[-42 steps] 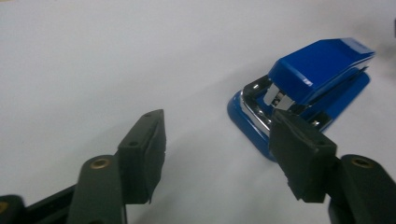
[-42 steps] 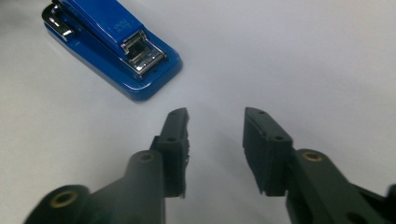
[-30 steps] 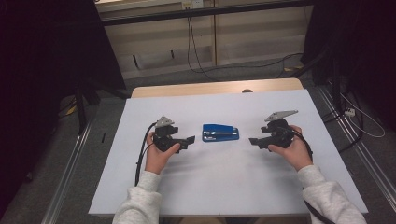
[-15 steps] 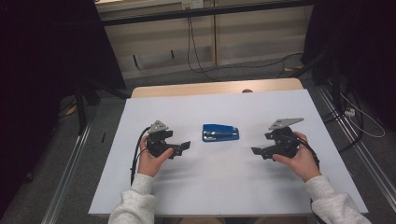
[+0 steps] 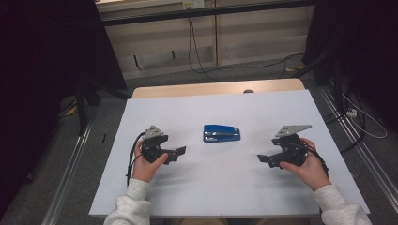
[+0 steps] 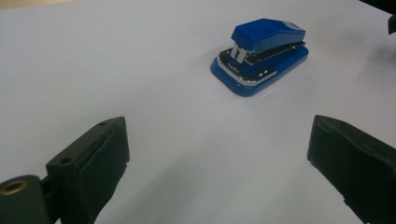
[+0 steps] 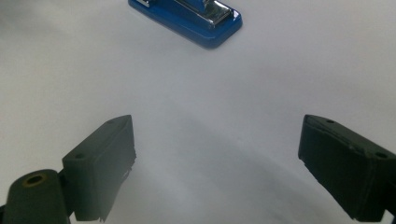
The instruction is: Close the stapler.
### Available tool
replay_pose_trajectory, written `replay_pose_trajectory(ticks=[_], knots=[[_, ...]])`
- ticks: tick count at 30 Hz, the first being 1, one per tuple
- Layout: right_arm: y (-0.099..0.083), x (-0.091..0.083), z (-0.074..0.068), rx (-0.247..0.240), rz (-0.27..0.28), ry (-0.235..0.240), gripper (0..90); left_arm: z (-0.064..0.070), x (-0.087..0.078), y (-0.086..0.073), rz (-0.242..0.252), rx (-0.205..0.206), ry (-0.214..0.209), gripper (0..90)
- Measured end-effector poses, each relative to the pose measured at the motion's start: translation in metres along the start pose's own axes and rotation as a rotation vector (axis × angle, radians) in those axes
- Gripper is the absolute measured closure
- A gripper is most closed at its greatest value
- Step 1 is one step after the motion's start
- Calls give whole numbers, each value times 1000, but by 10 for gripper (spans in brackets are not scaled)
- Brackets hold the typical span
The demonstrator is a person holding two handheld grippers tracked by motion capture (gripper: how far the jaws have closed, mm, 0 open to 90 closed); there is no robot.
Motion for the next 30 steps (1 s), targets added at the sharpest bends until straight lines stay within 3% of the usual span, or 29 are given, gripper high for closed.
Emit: replay_pose_trajectory(ticks=[7, 30], knots=[[-6, -7, -3, 0, 4, 10, 98, -2, -13, -8, -16, 21, 6, 52], [-22, -26, -17, -21, 8, 18, 81, -10, -47, -26, 10, 12, 33, 52]])
Point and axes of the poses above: each handheld gripper's, and its own axes: x roughly forward along the jaws, y roughly out of its top, z roughly to its right, the point moved 7 cm from there along x, roughly forward along the jaws, and after that the axes turned 5 degrees about -x, right-handed, at the moved point
